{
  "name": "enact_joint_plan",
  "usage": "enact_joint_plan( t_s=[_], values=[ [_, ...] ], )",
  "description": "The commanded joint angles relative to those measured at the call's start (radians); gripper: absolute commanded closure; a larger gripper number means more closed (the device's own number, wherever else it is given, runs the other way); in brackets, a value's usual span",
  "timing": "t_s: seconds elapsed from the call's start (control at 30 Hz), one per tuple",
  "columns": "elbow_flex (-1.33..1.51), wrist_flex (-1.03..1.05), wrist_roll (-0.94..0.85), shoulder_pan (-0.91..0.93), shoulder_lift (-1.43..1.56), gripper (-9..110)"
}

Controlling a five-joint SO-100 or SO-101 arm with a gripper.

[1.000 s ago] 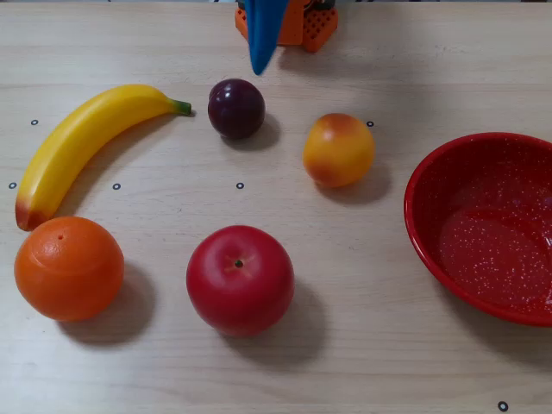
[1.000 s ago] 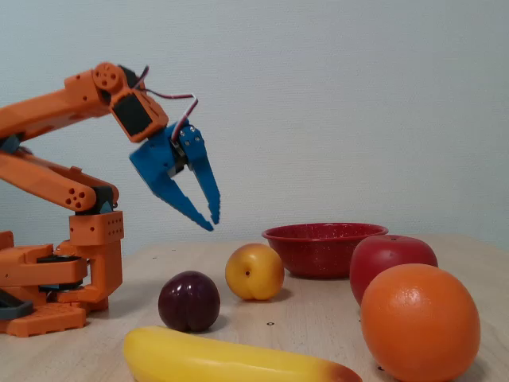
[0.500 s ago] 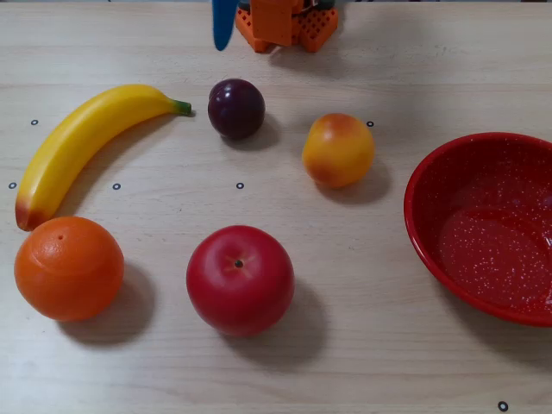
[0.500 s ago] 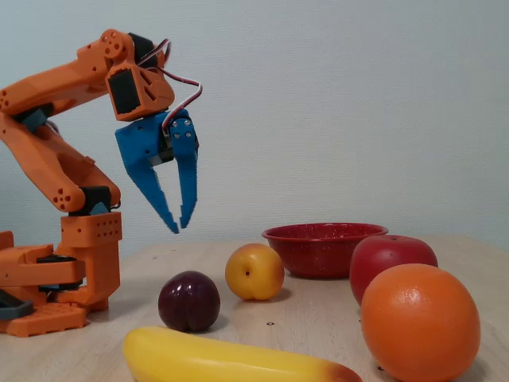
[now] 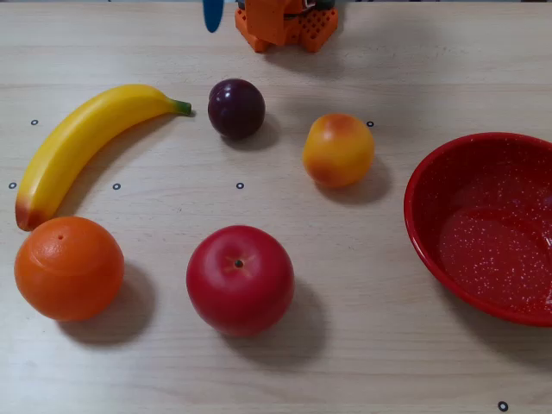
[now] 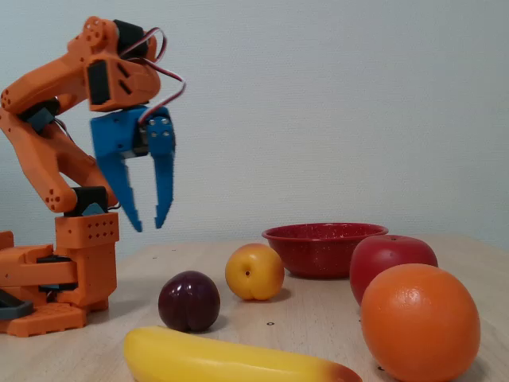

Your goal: Put plum in the red bowl.

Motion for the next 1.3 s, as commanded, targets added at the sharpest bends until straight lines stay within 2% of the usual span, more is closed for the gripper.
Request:
enact_joint_plan(
  t_s=[0.0, 0.47, 0.8, 1.27],
  values=[
    [-0.038, 0.026, -0.044, 0.020, 0.035, 92],
    [0.123, 0.038, -0.216, 0.067, 0.078, 68],
    [0.167, -0.008, -0.334, 0.107, 0.018, 63],
    [0.202, -0.212, -0.307, 0.103, -0.118, 60]
  ],
)
